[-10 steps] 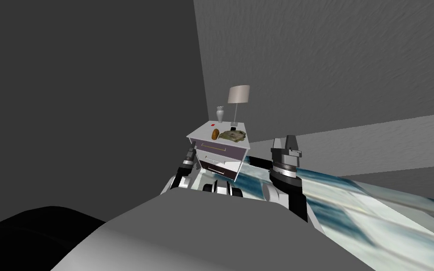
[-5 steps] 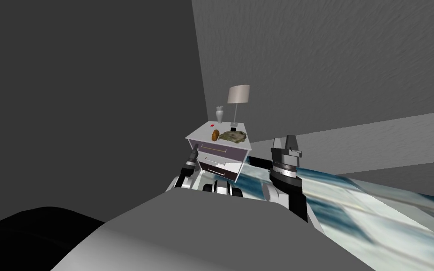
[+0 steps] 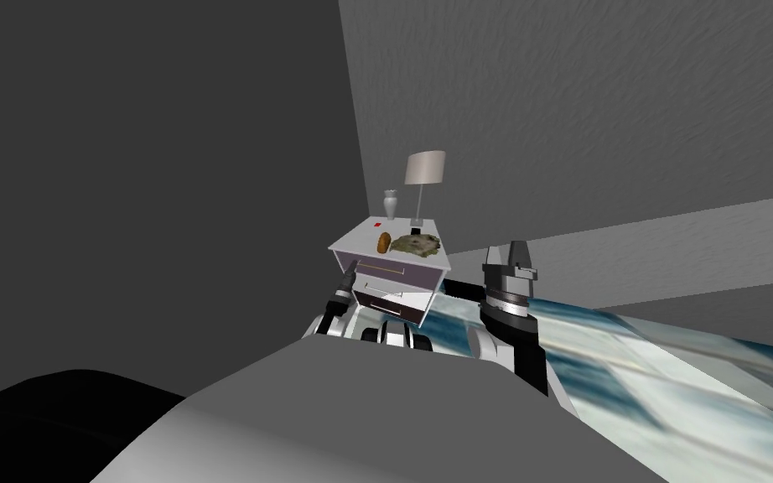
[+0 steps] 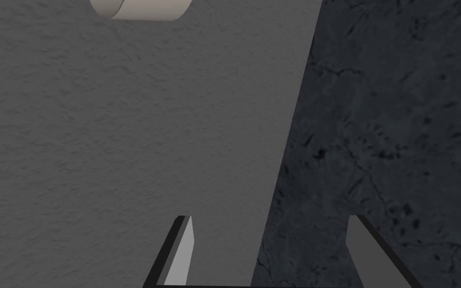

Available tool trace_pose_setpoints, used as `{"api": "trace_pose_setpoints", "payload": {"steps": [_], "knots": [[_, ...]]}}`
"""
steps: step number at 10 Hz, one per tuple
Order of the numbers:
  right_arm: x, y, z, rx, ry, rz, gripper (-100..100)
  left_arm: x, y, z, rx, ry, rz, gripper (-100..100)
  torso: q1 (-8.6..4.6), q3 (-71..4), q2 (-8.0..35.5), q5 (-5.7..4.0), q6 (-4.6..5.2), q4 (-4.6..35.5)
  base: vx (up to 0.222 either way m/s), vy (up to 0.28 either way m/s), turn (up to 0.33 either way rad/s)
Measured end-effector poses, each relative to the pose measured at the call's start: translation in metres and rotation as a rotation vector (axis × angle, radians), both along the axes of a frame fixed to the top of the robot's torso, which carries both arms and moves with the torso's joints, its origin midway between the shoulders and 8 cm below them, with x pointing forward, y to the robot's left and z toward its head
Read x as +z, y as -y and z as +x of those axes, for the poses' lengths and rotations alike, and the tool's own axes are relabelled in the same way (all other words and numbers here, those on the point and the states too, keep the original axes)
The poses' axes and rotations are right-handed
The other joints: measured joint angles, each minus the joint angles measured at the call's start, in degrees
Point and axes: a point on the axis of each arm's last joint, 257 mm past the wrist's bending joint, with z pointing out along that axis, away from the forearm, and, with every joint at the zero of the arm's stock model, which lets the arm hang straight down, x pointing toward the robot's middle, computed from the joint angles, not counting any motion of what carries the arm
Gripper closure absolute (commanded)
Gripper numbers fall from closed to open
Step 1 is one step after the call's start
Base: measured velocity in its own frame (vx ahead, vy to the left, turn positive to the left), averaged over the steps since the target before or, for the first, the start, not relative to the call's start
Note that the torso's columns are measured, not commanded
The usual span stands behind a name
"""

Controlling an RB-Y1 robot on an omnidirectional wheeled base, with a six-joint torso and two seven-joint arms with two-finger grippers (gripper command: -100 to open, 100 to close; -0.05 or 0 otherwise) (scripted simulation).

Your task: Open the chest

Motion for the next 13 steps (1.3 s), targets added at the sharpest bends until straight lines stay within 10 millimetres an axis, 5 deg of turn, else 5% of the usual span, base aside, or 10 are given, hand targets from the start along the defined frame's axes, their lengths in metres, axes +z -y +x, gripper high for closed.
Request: {"api": "trace_pose_setpoints", "payload": {"steps": [7,9,10,13], "knots": [[0.0,0.0,0.0,0.0,0.0,0.0,0,-0.06,0.012,0.007,-0.023,-0.107,0.019,-100,0.0,-0.02,-0.03,0.01,0.0,-0.01,0.037,0.037,-0.043],[0.0,0.0,0.0,0.0,0.0,0.0,0,-0.058,0.012,0.009,-0.021,-0.107,0.02,-100,-0.15,-0.02,-0.05,-0.04,0.01,0.0,0.053,-0.003,-0.014],[0.0,0.0,0.0,0.0,0.0,0.0,0,-0.058,0.012,0.01,-0.021,-0.108,0.019,100,-0.09,0.01,0.03,-0.03,0.0,0.0,0.007,-0.001,0.002],[0.0,0.0,0.0,0.0,0.0,0.0,0,-0.05,0.015,0.007,-0.029,-0.092,0.014,100,0.25,0.26,0.36,0.11,-0.09,-0.07,-0.16,0.03,0.017]]}}
